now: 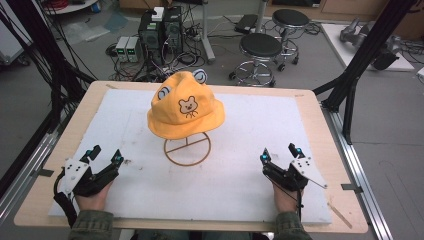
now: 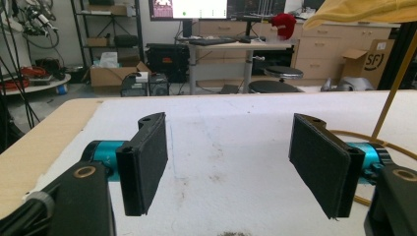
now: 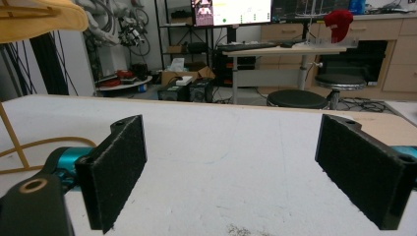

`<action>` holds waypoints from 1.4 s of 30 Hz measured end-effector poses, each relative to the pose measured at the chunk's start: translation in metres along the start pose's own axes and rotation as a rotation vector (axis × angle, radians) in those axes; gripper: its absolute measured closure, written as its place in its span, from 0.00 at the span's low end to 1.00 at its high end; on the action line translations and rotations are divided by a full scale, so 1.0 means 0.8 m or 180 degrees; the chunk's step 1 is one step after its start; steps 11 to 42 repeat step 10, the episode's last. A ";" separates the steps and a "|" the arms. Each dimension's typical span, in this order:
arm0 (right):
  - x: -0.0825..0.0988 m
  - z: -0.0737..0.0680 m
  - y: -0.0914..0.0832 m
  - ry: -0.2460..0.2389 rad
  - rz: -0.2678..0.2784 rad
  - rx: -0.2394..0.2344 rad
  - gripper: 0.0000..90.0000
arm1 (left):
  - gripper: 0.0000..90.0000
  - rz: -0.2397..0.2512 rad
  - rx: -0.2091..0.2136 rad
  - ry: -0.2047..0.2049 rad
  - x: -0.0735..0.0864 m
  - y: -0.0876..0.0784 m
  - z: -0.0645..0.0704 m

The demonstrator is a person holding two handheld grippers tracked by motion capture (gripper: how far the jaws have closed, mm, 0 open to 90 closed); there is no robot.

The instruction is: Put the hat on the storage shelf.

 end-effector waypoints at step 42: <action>0.001 0.000 0.002 -0.0006 -0.0019 -0.0001 0.12 | 0.34 -0.0012 0.0004 -0.0005 0.001 0.002 -0.001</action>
Point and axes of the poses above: each handheld gripper's, and its own axes: y roughly forward along the jaws, x roughly out of its underside, z roughly to its right, the point moved 6 cm from there along y, roughly forward along the jaws, and after that the axes turned 9 degrees about y, right-handed, at the moved point
